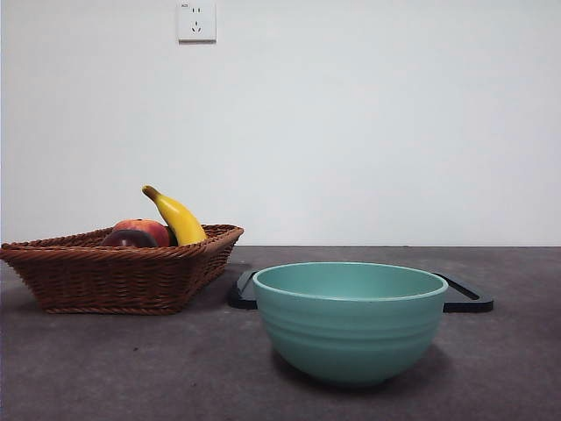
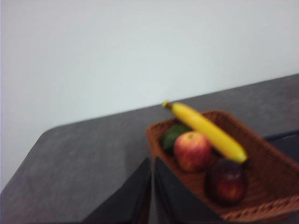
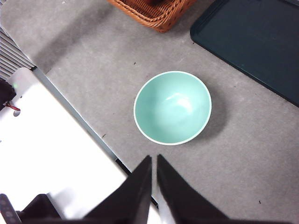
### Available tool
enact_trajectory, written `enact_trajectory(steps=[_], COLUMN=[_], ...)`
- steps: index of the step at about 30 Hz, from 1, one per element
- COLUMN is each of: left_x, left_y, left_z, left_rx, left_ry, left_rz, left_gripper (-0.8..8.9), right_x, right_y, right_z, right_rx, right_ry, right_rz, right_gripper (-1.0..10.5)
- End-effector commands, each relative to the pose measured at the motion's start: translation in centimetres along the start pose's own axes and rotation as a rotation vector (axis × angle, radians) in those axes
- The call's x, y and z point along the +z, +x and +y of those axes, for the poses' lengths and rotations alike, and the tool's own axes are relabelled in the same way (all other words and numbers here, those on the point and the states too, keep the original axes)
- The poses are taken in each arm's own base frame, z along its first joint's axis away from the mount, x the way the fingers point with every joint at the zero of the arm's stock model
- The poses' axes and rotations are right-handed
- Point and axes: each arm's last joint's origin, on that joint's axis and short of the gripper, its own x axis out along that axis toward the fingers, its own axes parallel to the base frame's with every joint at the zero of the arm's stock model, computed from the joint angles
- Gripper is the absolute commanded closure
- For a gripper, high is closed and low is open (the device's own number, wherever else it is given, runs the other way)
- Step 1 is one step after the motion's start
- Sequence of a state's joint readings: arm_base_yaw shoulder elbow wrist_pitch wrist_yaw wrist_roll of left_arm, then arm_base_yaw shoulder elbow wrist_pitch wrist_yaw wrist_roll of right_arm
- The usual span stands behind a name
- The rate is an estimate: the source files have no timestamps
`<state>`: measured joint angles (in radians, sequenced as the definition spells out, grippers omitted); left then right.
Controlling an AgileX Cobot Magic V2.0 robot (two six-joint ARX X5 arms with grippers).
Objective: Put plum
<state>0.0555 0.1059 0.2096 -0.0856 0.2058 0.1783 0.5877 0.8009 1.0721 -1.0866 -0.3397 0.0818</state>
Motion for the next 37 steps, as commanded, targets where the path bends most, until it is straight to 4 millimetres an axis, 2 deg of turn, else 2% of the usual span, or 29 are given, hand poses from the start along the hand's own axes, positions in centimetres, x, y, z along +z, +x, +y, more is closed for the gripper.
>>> enact_trajectory(steps=[1,11,21,27,37], left_x=[-1.1,-3.9,-6.2,-6.9,-6.9], left_y=[-0.1,0.0,0.3,0.2,0.2], left_z=[0.0,-0.1,-0.4,-0.6,-0.6], left_rx=[0.056,0.182,0.176,0.168,0.168], left_ry=[-0.025,-0.068,-0.118,-0.146,-0.145], left_rz=[0.011,0.057,0.147,0.22,0.217], left_gripper=[8.04,8.04,8.04,8.04,8.04], right_x=[0.4,0.4,0.4,0.4,0.4], right_y=[-0.1,-0.1,-0.1,-0.1,-0.1], right_z=[0.2,0.1,0.1,0.1,0.2], right_rx=[0.005,0.005,0.005,0.005,0.005], right_ry=[-0.021,-0.02,-0.021,-0.021,-0.021], right_rz=[-0.013,-0.013,-0.013,-0.013,-0.013], right_gripper=[9.4,9.4,9.4,9.4,9.4])
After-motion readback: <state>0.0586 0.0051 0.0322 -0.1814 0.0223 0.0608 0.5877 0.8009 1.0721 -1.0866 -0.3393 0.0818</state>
